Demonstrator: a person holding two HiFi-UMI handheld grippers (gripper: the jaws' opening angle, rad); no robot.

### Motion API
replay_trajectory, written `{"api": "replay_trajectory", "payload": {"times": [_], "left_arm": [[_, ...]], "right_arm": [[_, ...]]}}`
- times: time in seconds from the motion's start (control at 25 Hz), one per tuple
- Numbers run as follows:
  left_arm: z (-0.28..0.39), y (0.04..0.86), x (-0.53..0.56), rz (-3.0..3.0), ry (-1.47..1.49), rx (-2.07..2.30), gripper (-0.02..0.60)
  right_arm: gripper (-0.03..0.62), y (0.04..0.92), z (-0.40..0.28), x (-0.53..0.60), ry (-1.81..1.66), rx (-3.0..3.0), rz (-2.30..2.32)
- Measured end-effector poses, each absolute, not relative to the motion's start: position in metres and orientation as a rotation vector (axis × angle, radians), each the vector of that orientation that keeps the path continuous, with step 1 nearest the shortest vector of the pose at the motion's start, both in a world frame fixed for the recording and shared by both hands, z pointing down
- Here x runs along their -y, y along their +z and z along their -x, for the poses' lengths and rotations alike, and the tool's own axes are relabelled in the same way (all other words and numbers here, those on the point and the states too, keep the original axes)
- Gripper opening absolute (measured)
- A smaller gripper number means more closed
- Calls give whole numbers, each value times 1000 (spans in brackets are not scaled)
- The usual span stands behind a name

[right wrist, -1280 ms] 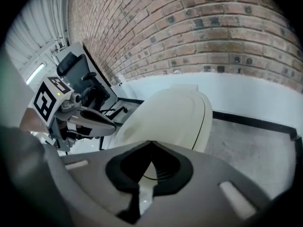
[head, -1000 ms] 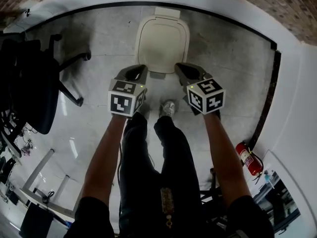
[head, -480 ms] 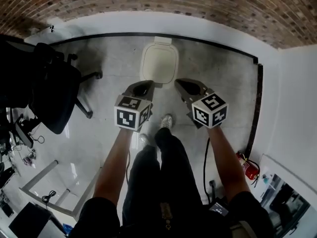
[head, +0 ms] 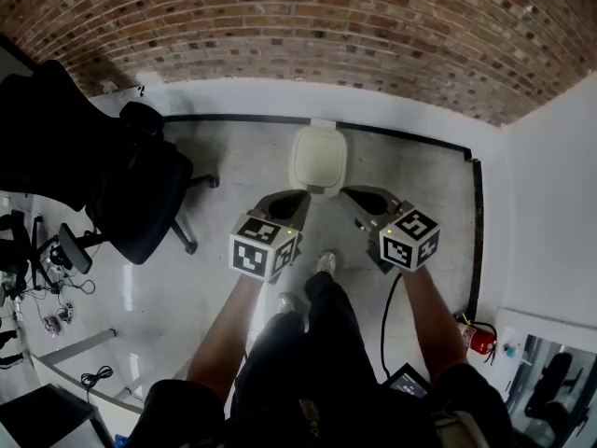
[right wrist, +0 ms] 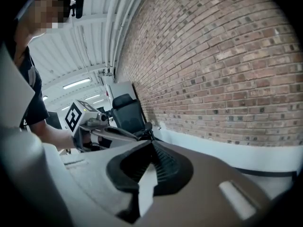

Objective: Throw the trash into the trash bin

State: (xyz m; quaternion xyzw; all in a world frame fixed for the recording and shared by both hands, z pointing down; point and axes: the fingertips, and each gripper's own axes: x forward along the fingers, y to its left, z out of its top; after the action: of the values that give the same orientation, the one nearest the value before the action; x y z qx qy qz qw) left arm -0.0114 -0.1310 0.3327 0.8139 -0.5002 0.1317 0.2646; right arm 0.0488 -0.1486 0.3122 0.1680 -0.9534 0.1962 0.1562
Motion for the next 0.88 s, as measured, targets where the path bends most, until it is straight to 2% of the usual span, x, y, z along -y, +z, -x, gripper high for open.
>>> {"api": "replay_trajectory", "payload": {"times": [0.48,0.88], "left_arm": [[4,217,30,-2408,269,1333,8],[11,179,-10,-2442,211,1390,6]], "right_arm": [[3,190,-29,44,355,2870,-555],[3,138,-35,6,331,2945,-768]]}}
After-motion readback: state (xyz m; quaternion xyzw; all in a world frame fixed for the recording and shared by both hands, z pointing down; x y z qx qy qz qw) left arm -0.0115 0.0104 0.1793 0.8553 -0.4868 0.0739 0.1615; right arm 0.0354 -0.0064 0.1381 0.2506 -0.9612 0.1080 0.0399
